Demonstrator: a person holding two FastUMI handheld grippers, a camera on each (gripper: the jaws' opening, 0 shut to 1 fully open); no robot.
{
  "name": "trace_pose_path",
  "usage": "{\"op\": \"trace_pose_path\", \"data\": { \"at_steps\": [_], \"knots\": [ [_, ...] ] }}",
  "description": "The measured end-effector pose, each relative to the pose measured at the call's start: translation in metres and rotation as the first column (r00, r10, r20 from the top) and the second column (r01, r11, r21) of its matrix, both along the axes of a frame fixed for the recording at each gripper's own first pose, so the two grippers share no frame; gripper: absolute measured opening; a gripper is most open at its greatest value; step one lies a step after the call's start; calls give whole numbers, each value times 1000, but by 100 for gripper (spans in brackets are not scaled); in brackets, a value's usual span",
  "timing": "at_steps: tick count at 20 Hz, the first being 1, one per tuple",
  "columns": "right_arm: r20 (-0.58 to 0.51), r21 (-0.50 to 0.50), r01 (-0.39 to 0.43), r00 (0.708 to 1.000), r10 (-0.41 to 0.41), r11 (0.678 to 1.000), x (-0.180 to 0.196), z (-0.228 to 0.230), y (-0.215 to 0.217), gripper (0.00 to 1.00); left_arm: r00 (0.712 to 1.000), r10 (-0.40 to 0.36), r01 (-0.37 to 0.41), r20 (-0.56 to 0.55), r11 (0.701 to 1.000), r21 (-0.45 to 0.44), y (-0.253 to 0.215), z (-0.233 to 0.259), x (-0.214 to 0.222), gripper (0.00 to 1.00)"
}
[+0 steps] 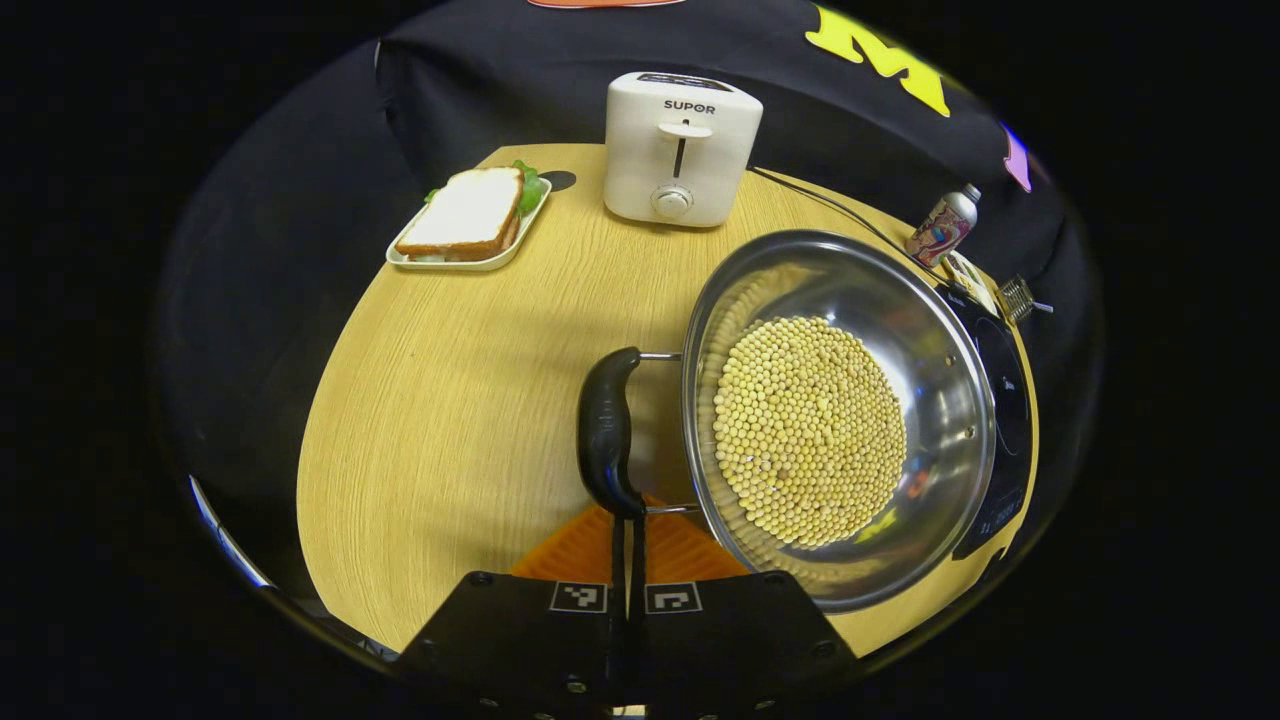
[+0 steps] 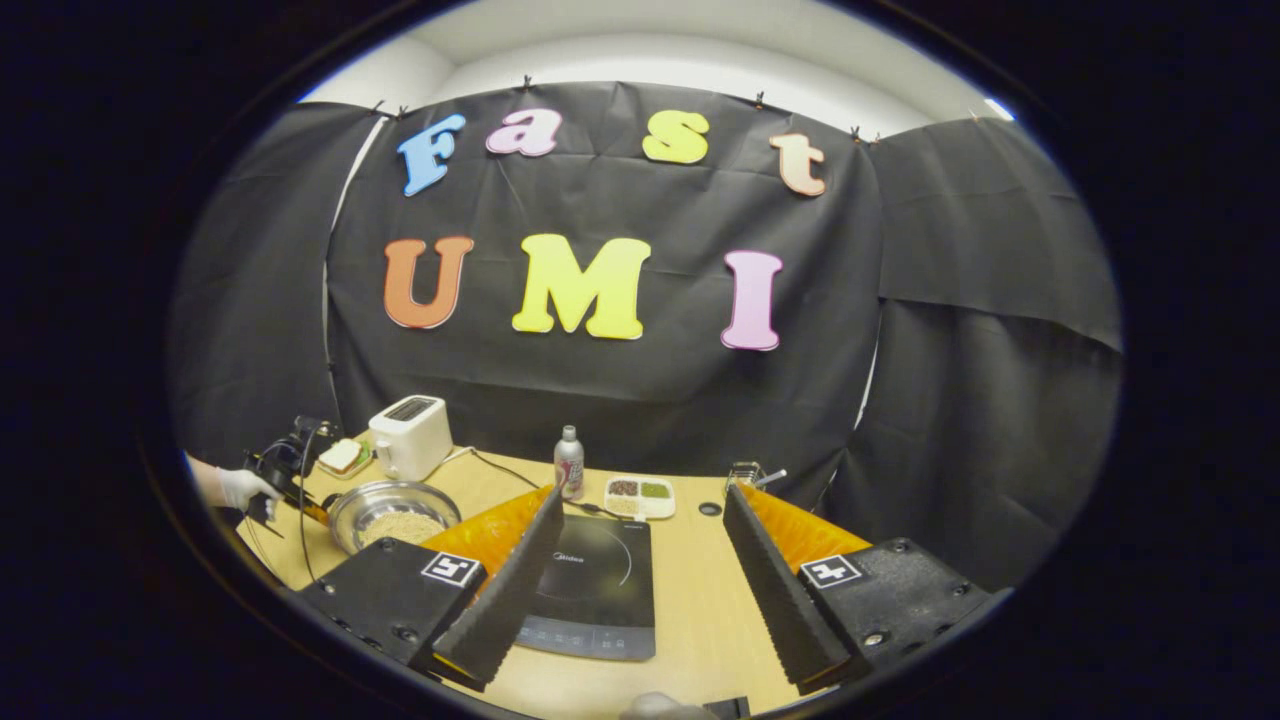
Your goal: First push the handle of the pot to place it horizontally, then grasp the pot with both hands and set it on the induction cooktop.
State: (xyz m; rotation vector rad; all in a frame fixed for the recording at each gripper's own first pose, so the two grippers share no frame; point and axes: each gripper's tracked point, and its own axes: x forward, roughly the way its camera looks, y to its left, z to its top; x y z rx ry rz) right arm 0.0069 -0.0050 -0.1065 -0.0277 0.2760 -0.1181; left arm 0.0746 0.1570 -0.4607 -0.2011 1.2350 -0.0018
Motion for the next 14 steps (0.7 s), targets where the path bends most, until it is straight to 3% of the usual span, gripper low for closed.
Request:
{"op": "trace_pose_path", "data": {
  "at_steps": [14],
  "knots": [
    [-34,11,-42,999,42,999,7,-14,26,100,1000,-5,5,-14,1000,-1,2,1,13,0]
  ]
}}
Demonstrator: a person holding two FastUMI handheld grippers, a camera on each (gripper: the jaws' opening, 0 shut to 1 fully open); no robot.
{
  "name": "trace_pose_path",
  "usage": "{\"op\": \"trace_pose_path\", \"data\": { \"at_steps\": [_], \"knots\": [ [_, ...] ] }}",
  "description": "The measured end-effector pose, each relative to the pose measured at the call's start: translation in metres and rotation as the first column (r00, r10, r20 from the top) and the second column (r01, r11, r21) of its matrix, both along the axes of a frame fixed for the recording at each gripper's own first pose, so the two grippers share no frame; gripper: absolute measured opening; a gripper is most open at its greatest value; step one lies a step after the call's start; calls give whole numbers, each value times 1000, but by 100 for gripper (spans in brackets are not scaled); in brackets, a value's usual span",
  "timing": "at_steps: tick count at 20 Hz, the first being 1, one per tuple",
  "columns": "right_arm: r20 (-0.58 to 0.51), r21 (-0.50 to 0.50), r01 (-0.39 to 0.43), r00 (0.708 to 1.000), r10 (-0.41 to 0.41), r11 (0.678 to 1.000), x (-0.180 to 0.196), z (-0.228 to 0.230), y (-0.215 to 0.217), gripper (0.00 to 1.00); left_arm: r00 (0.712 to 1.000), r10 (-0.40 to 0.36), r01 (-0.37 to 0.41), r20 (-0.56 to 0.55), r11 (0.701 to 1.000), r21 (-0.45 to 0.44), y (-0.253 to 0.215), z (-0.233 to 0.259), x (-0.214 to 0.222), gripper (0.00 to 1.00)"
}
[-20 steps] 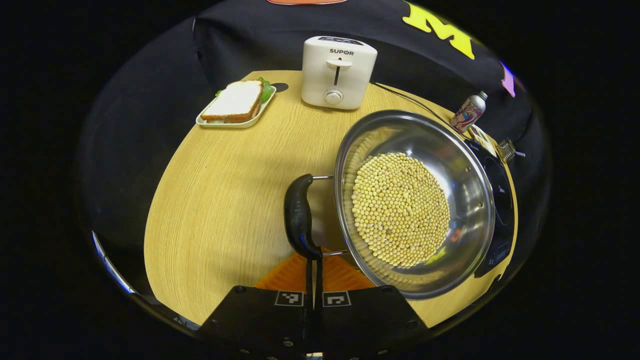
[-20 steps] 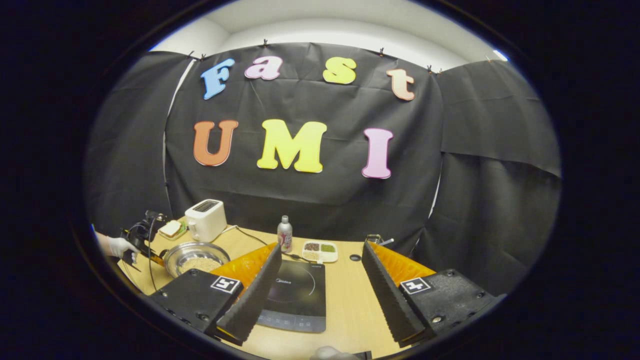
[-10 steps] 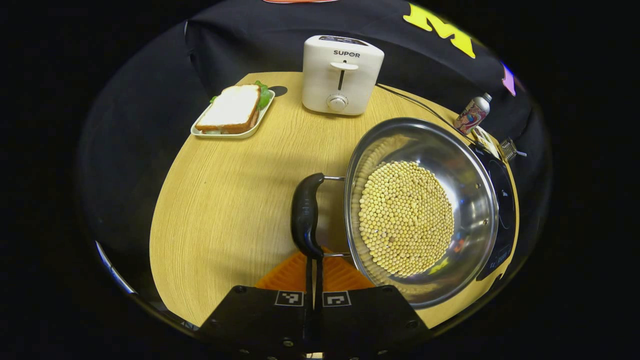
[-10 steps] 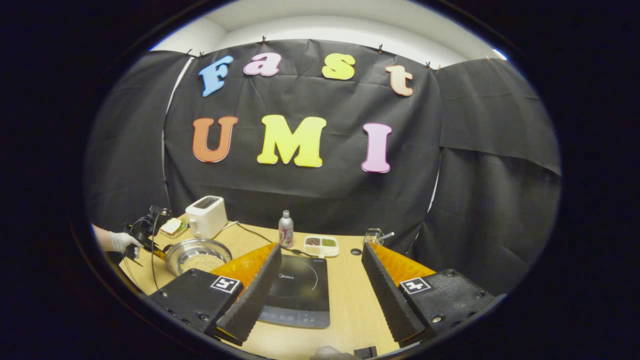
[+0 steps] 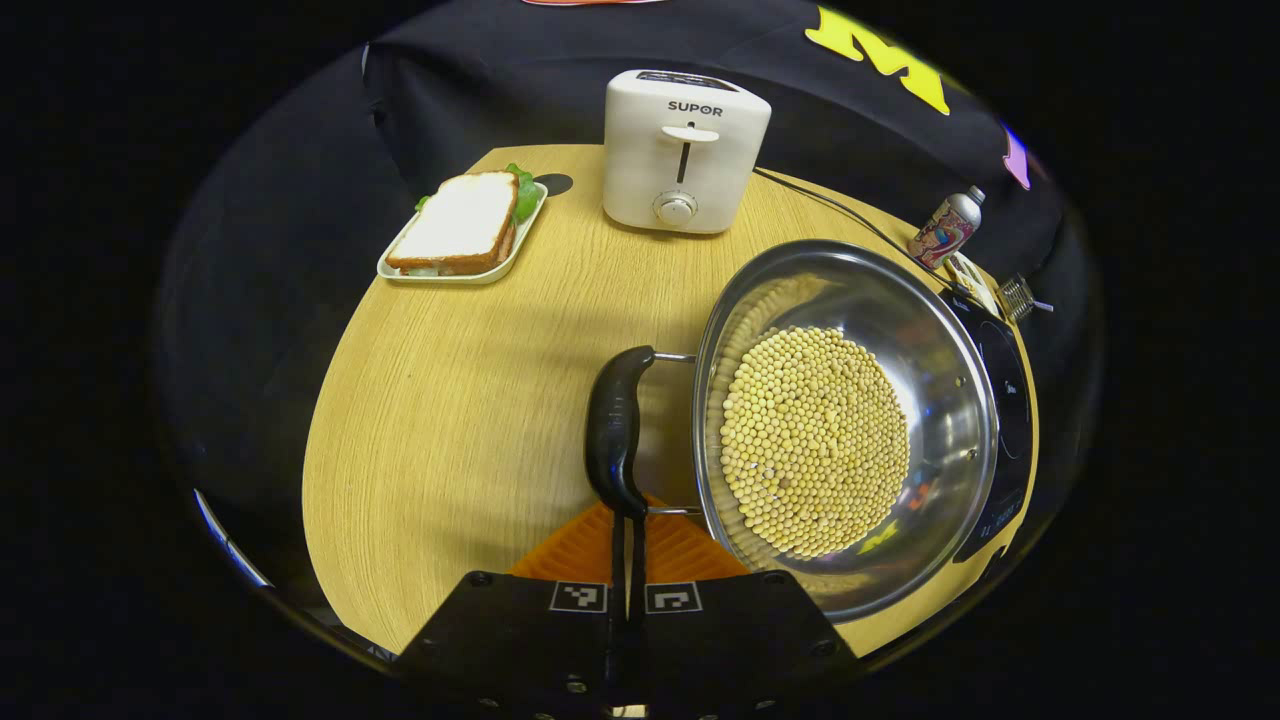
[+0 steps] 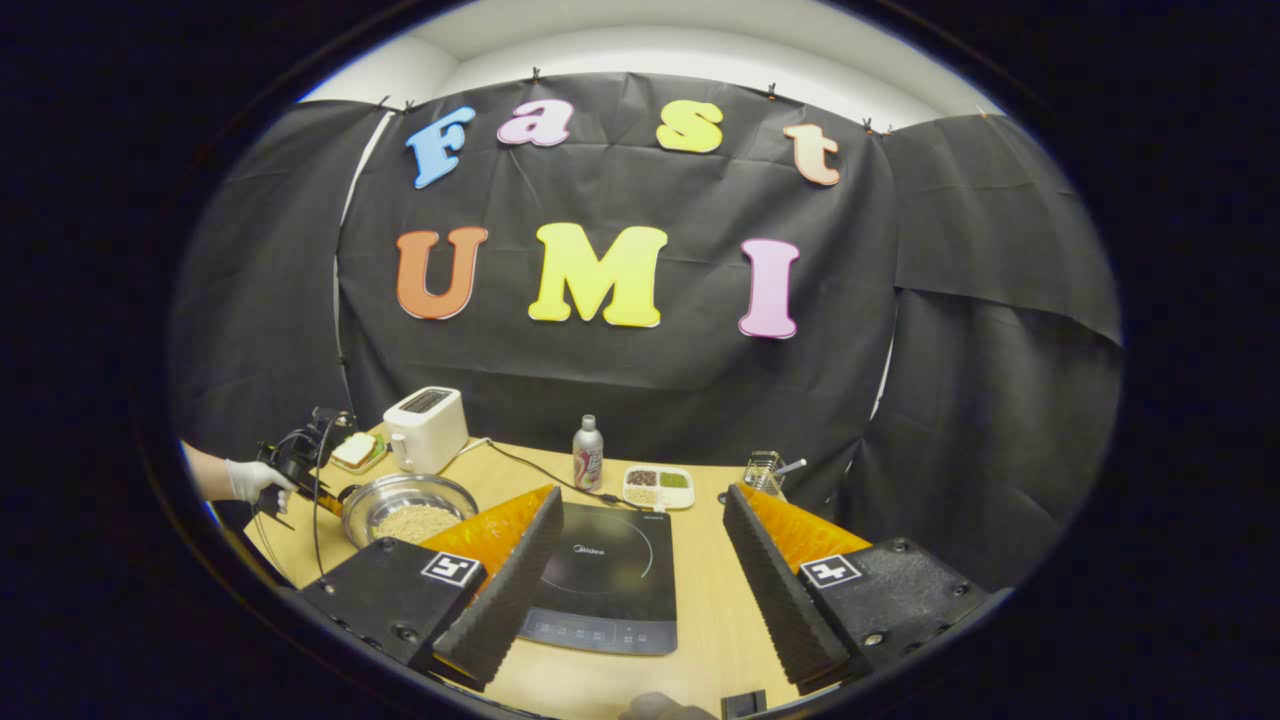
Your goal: First push the handle of the pot to place it horizontally, then grasp the pot with both hands and set it on the induction cooktop.
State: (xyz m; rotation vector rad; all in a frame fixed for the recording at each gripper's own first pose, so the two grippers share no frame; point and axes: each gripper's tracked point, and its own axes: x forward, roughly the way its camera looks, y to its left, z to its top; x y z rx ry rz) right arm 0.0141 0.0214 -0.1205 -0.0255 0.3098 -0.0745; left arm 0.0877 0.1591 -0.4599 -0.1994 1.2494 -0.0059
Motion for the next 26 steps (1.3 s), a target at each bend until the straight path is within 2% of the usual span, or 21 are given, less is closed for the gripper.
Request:
{"op": "trace_pose_path", "data": {
  "at_steps": [3,4,5,8,9,10,11,12,15,21,24,26],
  "knots": [
    [-27,26,-23,999,24,999,7,-14,11,100,1000,18,-18,25,1000,-6,1,7,-2,0],
    [-37,35,-34,999,35,999,10,-19,16,100,999,27,-27,43,1000,-1,2,11,-2,10],
    [-47,41,-47,998,49,998,15,-24,21,100,998,29,-29,59,999,13,6,15,-4,0],
    [-94,51,-86,992,90,995,33,-48,39,100,987,12,-28,160,995,95,22,37,2,0],
    [-113,58,-100,988,106,993,39,-58,46,100,981,8,-31,195,993,115,28,42,5,12],
    [-128,71,-124,983,133,990,47,-67,56,100,976,1,-30,217,991,131,31,50,6,0],
    [-151,84,-144,976,155,986,55,-75,67,100,971,-13,-24,237,988,152,36,57,4,31],
    [-178,96,-164,968,179,982,63,-87,76,100,968,-31,-9,250,987,159,36,63,3,36],
    [-246,146,-208,940,239,967,89,-120,109,100,950,-71,8,304,979,203,41,81,15,95],
    [-400,209,-260,857,325,943,131,-189,169,98,947,-86,28,310,982,186,24,76,35,97],
    [-485,237,-248,808,336,939,142,-225,190,95,953,-115,63,280,980,191,19,64,46,97],
    [-525,259,-220,785,328,941,152,-244,200,93,958,-137,89,251,978,190,15,56,50,97]
  ]
}}
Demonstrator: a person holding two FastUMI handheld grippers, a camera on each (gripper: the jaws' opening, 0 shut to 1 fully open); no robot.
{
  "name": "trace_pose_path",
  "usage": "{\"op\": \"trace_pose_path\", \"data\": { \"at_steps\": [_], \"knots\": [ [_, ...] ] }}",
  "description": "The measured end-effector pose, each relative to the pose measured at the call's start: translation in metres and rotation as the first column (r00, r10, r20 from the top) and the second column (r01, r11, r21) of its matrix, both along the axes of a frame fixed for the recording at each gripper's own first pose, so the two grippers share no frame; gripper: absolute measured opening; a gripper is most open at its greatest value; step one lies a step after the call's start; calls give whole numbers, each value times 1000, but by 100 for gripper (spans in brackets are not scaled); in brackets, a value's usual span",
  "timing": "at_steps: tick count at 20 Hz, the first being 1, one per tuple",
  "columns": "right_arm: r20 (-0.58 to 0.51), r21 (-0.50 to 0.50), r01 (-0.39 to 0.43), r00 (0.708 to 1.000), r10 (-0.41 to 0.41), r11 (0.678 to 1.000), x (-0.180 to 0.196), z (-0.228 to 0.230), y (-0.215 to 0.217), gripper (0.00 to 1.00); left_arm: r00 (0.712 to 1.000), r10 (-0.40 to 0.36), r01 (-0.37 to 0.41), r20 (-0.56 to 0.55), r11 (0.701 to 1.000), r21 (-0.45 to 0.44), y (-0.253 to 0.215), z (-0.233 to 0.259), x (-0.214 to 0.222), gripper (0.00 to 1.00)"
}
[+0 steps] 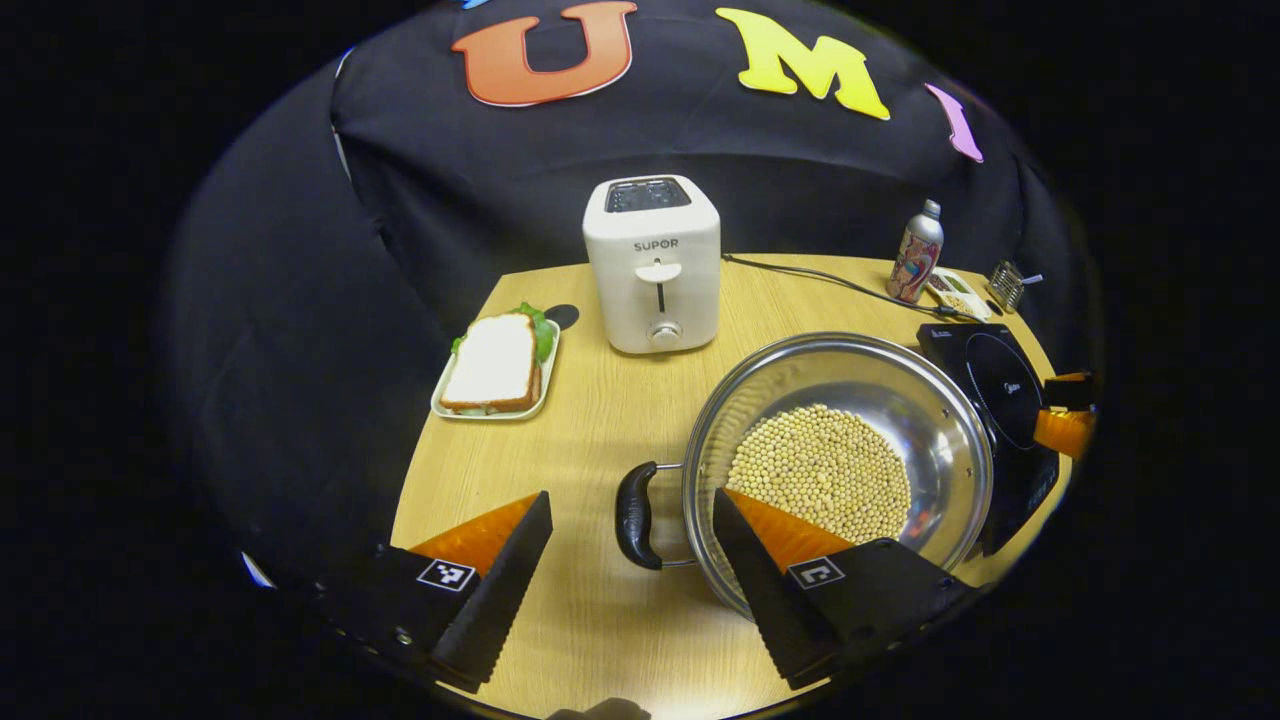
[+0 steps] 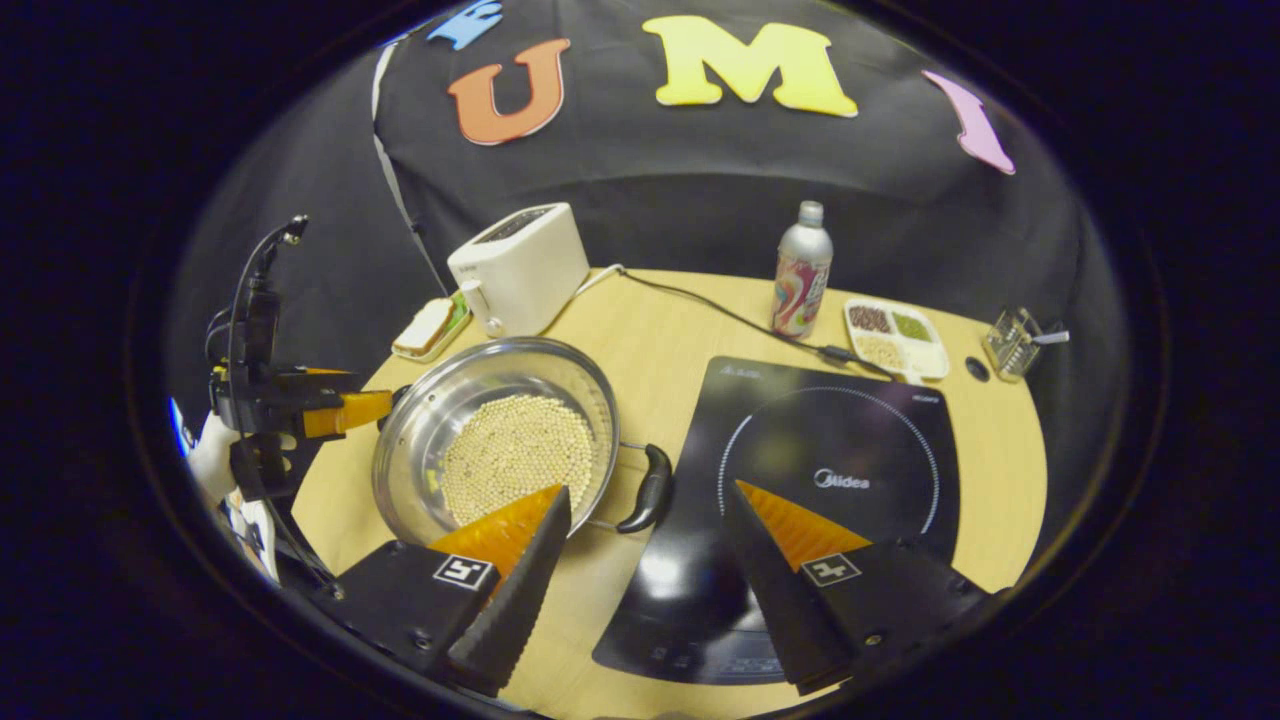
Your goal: First push the handle of the pot to place it horizontally, then grasp the pot with both hands and set it on the induction cooktop.
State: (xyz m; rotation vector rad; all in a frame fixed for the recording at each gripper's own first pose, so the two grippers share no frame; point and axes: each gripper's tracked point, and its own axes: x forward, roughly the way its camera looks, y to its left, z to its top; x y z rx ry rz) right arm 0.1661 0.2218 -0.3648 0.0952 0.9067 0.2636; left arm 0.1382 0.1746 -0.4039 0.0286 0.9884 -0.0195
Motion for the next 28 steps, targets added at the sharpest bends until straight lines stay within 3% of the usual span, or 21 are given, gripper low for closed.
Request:
{"op": "trace_pose_path", "data": {
  "at_steps": [3,5,6,9,10,11,12,14,16,17,19,20,21,25,28],
  "knots": [
    [-79,-15,17,997,-18,1000,11,-27,7,92,997,-33,34,-75,999,6,-5,-21,6,98],
    [-141,-11,43,989,-44,999,13,-40,10,96,993,-42,42,-108,999,0,-7,-31,9,97],
    [-177,-2,55,983,-55,998,13,-44,13,90,991,-42,41,-127,999,-9,-11,-33,7,97],
    [-230,-4,79,970,-78,997,18,-50,18,88,983,-37,34,-177,999,-21,-12,-44,7,97],
    [-240,-22,76,968,-79,997,18,-51,16,94,981,-29,24,-193,999,-26,-12,-50,9,95],
    [-254,-33,83,963,-89,996,21,-52,17,85,977,-20,13,-211,999,-32,-10,-53,7,89],
    [-272,-45,87,958,-96,995,23,-51,18,91,975,-14,4,-222,999,-44,-11,-55,8,86],
    [-296,-79,87,949,-107,993,27,-52,18,88,969,-7,-10,-246,998,-70,-15,-59,8,84],
    [-321,-115,91,939,-124,989,27,-56,16,78,965,-10,-13,-262,996,-86,-19,-61,8,75],
    [-333,-130,96,933,-135,987,26,-56,16,83,962,-9,-16,-273,996,-88,-21,-61,8,70],
    [-357,-149,84,925,-132,985,26,-56,19,81,957,-6,-22,-289,995,-93,-21,-59,8,70],
    [-360,-149,67,925,-118,987,26,-55,19,77,954,-5,-24,-300,995,-95,-21,-59,8,80],
    [-363,-148,62,925,-112,987,27,-54,19,78,951,-3,-29,-310,994,-101,-21,-60,10,70],
    [-361,-134,61,926,-106,989,28,-55,16,64,931,-2,-52,-364,989,-139,-21,-63,7,68],
    [-367,-129,58,925,-102,990,27,-55,16,61,915,11,-78,-404,986,-150,-21,-65,6,65]
  ]
}}
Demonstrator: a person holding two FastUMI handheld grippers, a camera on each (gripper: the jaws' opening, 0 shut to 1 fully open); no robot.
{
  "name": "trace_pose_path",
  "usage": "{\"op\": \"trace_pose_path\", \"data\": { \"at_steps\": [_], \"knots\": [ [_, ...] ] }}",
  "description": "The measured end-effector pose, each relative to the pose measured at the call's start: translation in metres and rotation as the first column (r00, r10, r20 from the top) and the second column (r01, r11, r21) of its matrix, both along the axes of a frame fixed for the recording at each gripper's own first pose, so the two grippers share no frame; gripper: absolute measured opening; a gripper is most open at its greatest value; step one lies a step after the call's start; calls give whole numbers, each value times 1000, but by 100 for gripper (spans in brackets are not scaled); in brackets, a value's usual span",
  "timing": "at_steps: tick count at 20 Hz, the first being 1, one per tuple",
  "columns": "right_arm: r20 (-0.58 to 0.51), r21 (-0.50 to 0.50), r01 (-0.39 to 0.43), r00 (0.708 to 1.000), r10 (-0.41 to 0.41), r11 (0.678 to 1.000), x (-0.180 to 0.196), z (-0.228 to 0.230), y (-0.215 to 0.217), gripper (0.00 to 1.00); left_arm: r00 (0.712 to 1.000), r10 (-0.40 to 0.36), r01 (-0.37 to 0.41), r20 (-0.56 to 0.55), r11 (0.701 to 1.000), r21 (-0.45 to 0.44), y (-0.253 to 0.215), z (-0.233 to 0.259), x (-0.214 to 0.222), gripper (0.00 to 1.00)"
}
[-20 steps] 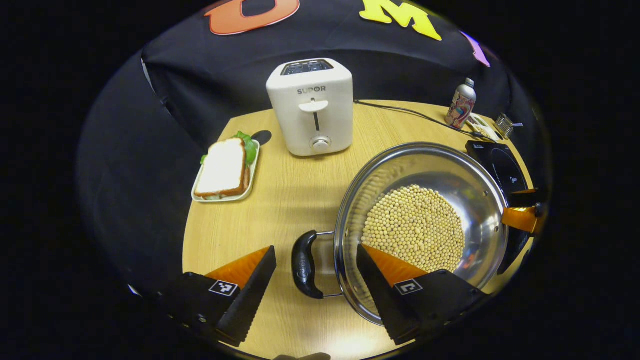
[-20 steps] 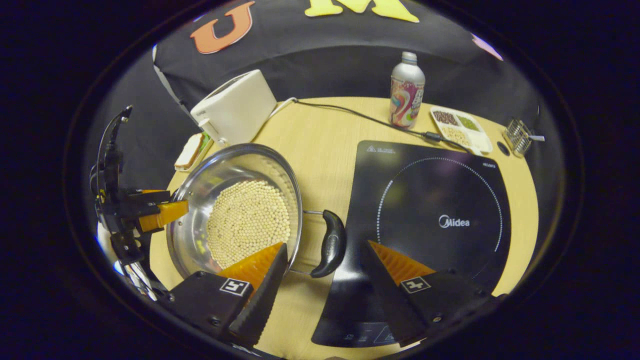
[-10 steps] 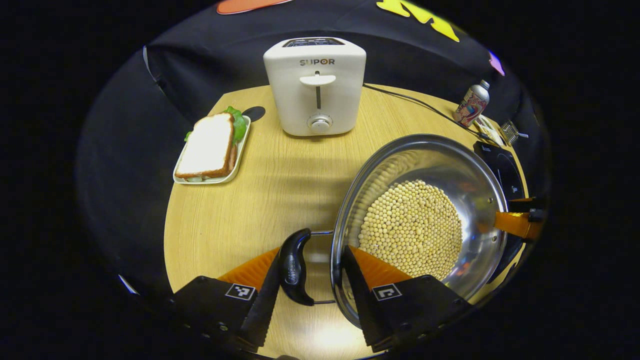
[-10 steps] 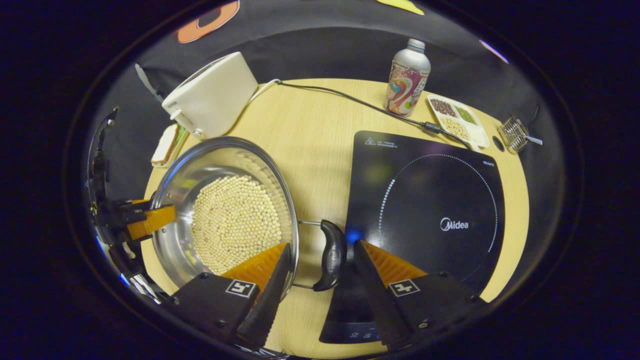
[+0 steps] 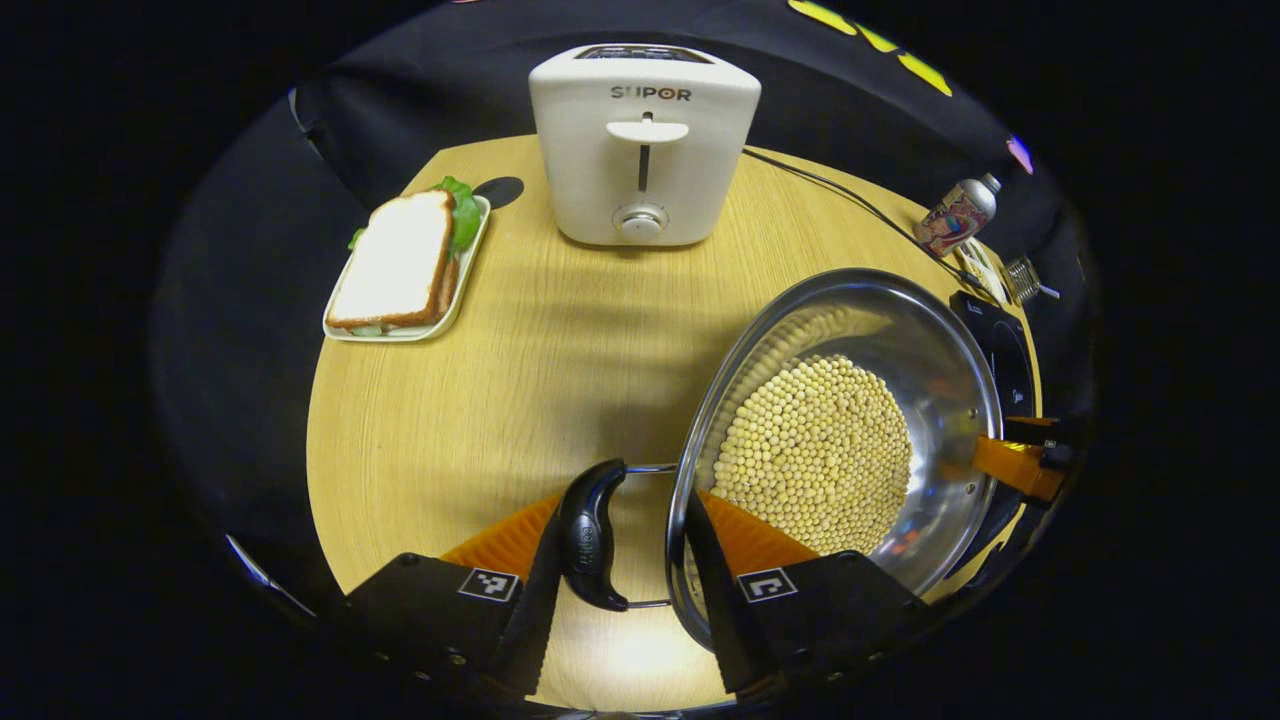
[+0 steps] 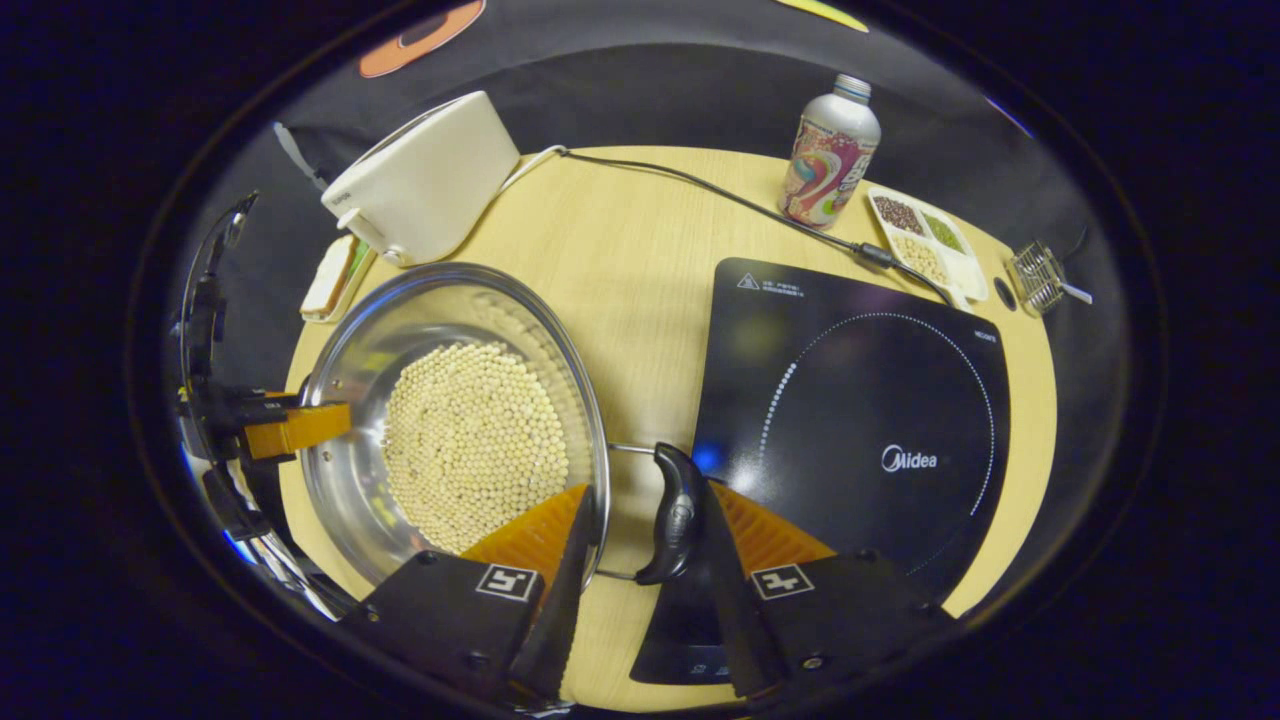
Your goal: First push the handle of the pot to place it horizontally, then grasp the pot with both hands and set it on the induction cooktop.
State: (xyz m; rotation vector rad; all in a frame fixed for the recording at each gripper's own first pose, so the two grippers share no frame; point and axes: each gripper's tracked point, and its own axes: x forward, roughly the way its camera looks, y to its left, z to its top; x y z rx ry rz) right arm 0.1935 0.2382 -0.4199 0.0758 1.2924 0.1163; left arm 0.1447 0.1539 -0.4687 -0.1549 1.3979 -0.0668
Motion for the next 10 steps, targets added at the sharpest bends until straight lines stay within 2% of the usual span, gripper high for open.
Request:
{"op": "trace_pose_path", "data": {
  "at_steps": [3,6,7,8,9,10],
  "knots": [
    [3,9,-3,1000,3,1000,0,1,0,61,1000,11,-11,-21,1000,0,-1,1,-4,62],
    [17,41,13,1000,-13,999,-3,3,-2,58,1000,-1,0,27,1000,29,-1,12,-5,58],
    [24,55,18,1000,-19,998,-6,6,-1,54,999,-4,2,41,999,39,-1,16,-5,58],
    [39,62,15,999,-18,998,-6,11,-3,57,998,-9,6,56,999,44,-2,19,-5,68],
    [60,64,3,998,-7,998,-7,17,-4,53,998,-9,6,64,999,44,-1,23,-6,67],
    [79,64,-3,997,-2,998,-8,25,-6,53,997,-7,4,74,999,41,1,25,-7,58]
  ]
}}
